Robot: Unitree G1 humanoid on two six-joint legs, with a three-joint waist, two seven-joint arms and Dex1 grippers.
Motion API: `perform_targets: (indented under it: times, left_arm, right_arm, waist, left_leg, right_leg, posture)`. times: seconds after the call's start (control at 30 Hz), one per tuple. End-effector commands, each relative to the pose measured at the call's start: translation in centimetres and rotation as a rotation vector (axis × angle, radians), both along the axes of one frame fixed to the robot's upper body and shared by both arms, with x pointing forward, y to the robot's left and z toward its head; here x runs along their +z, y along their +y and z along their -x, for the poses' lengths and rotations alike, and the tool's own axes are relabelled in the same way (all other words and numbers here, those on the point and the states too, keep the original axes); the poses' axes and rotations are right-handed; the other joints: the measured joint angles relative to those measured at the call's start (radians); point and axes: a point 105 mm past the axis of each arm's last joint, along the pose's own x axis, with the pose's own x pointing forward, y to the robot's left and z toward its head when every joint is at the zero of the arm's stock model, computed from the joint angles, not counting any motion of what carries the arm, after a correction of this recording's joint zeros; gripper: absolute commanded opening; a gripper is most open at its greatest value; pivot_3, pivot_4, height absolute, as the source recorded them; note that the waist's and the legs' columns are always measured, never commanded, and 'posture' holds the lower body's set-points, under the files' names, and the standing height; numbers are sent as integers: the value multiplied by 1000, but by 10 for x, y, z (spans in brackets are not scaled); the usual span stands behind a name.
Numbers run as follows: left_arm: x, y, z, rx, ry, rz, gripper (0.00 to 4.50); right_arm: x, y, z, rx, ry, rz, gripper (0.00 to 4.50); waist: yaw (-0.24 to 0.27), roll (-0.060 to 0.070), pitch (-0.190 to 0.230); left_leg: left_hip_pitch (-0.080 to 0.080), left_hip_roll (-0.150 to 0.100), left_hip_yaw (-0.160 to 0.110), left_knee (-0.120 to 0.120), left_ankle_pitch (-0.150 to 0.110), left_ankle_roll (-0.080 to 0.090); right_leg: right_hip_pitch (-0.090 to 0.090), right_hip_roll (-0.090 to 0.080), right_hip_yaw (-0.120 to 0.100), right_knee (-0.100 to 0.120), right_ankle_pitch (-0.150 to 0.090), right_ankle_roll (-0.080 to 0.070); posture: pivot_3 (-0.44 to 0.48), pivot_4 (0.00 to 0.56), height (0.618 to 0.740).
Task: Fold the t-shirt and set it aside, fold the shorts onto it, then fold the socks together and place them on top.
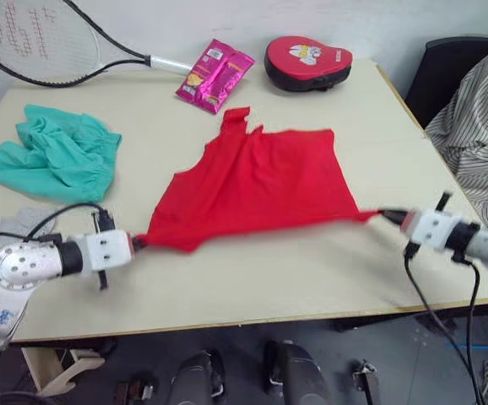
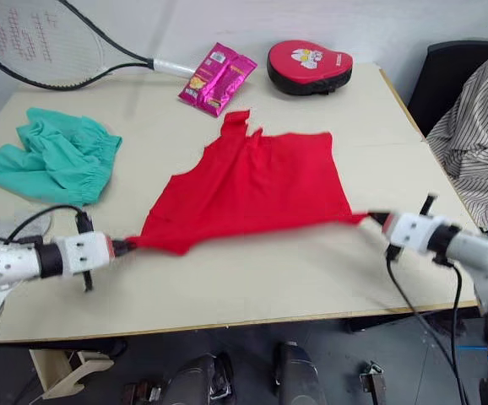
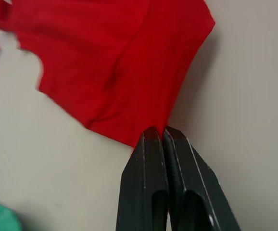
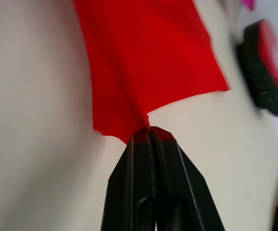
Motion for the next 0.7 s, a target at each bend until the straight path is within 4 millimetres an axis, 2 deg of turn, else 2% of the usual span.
perform_targets:
  times: [0.03,0.17,0.23,0.33,0.43,0.5,0.57,0.6,0.67,0.7]
  left_arm:
    - [3,-10,15,38,100,24,13]
    - [-3,-15,23,118,218,82,13]
    - [-9,-17,33,87,297,72,13]
    - [-7,-21,37,68,355,112,13]
    - [-3,-23,38,24,375,142,13]
    - [5,-28,30,-5,369,214,13]
    - [17,-34,16,-31,350,300,13]
    - [25,-35,2,-34,303,324,13]
    - [52,-33,-39,-11,109,357,13]
    - [72,-28,-67,41,-31,377,13]
  right_arm:
    - [10,-8,15,-23,72,12,0]
    - [-3,2,35,-14,275,-63,0]
    - [-4,10,43,9,359,-94,0]
    - [-7,10,51,6,466,-68,0]
    - [1,12,47,-4,496,-99,0]
    - [8,14,39,6,494,-96,0]
    - [22,17,22,16,428,-99,0]
    - [34,20,7,19,356,-115,0]
    - [70,22,-28,-18,137,-150,0]
    - [98,23,-48,-50,-18,-185,0]
  waist:
    - [2,0,0]
    - [13,0,0]
    - [13,0,0]
    - [15,0,-1]
    - [23,0,-1]
    - [25,0,-1]
    - [25,0,-1]
    - [25,0,-1]
    - [25,0,-1]
    - [24,0,-1]
  left_leg:
    - [2,0,0,-1,-2,-2]
    - [14,1,-4,-3,-7,-8]
    - [15,2,-4,-4,-7,-9]
    - [14,4,-4,-4,-9,-11]
    - [14,5,-4,-3,-10,-12]
    - [14,6,-4,-2,-11,-13]
    - [14,6,-4,-1,-10,-13]
    - [13,6,-4,-1,-10,-12]
    - [14,7,-4,0,-9,-13]
    - [14,8,-3,1,-8,-13]
  right_leg:
    - [1,0,0,0,0,-1]
    - [14,0,-3,-2,-4,-7]
    - [14,0,-4,-2,-5,-9]
    - [14,1,-5,0,-6,-10]
    - [13,3,-6,-1,-6,-11]
    - [13,3,-6,-1,-7,-12]
    - [13,3,-6,-1,-7,-13]
    - [13,4,-6,-1,-7,-13]
    - [15,6,-6,-2,-6,-13]
    - [14,7,-6,-2,-5,-14]
  posture:
    - [0,150,740]
    - [0,150,740]
    - [0,150,740]
    - [0,150,740]
    - [0,150,740]
    - [0,150,740]
    - [0,150,740]
    - [0,150,740]
    - [0,150,740]
    - [0,150,740]
